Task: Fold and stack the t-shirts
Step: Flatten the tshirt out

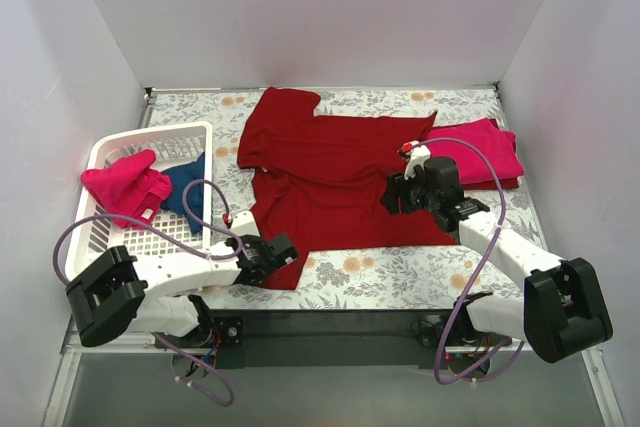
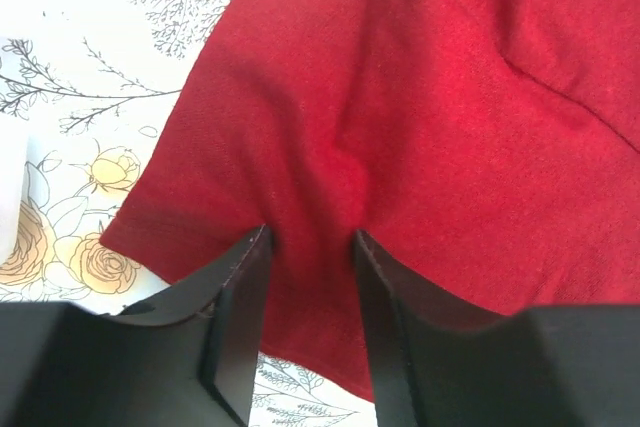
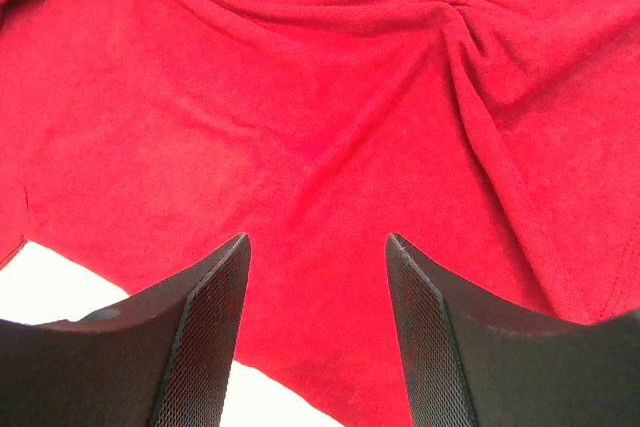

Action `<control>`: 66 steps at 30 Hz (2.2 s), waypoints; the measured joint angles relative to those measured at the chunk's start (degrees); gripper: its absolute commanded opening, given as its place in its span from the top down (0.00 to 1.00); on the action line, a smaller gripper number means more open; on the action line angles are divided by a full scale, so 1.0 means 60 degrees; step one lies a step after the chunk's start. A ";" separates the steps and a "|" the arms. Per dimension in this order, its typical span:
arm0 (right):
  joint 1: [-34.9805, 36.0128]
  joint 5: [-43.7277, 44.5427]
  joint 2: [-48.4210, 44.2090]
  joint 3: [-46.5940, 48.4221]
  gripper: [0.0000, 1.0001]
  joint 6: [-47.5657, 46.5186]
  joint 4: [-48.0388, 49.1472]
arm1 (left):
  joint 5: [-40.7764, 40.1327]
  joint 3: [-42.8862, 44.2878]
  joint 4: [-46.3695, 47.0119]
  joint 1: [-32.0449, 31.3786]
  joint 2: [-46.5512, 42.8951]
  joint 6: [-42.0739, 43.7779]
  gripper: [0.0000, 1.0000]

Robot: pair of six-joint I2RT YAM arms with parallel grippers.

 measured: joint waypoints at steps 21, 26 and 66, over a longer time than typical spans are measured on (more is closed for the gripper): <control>0.0000 0.0408 -0.0062 -0.0040 0.48 -0.0025 -0.0011 | 0.0448 0.0583 0.1239 -0.0831 0.0015 0.0073 0.42; 0.0000 0.0397 -0.0066 -0.0051 0.48 -0.0022 -0.0011 | 0.0361 0.0590 -0.0087 -0.0980 -0.0903 0.0051 0.37; 0.0000 0.0117 -0.0047 -0.0113 0.48 -0.0022 -0.0015 | -0.0240 -0.0754 -0.0280 -0.0980 -0.1483 0.0062 0.51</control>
